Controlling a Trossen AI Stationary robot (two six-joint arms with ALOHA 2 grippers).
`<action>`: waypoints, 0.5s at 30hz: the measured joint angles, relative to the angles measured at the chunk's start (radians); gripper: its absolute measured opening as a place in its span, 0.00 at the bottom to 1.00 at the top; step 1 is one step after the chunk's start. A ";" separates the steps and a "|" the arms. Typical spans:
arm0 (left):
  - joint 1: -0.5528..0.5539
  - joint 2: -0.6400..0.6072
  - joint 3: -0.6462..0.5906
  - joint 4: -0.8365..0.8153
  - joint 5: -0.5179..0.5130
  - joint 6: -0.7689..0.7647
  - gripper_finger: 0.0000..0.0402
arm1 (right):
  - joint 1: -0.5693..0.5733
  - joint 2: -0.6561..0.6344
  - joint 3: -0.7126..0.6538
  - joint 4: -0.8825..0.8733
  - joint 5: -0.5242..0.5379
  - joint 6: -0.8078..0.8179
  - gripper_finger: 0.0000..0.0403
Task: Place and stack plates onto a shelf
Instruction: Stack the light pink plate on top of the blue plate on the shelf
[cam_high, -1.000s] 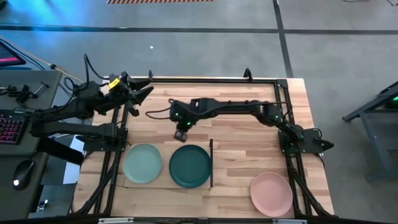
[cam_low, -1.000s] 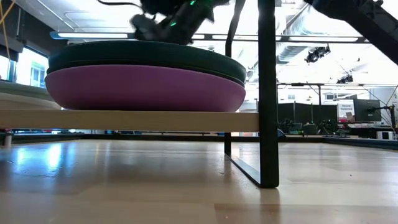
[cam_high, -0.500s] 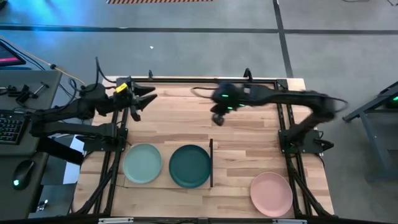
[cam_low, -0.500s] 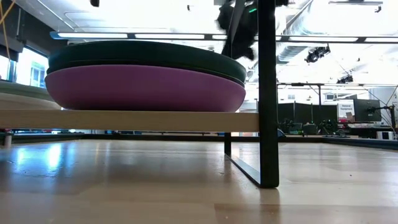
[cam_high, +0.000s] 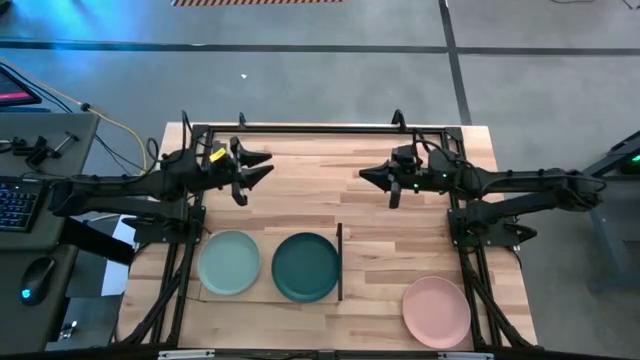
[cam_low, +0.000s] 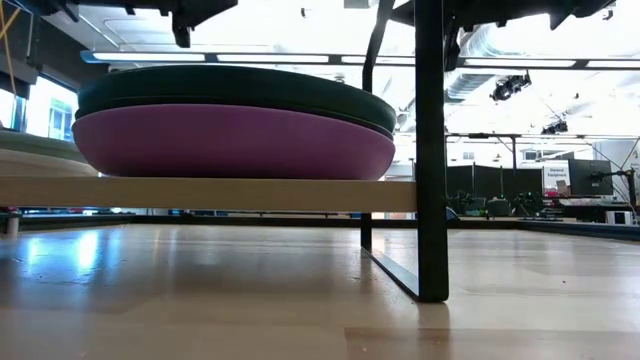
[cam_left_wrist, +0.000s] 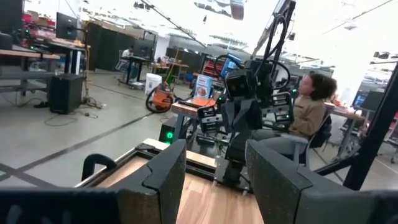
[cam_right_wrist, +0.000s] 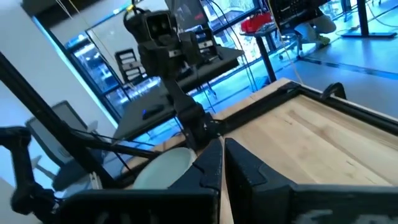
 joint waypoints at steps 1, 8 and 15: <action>0.000 0.000 0.000 0.001 0.000 0.000 0.39 | 0.000 -0.002 -0.001 0.003 0.001 0.009 0.00; 0.000 -0.011 0.000 0.005 0.000 0.000 0.39 | 0.000 0.000 -0.002 0.003 0.019 0.022 0.00; 0.000 -0.010 0.000 0.001 0.000 0.000 0.39 | -0.010 0.000 0.109 -0.199 -0.110 0.170 0.00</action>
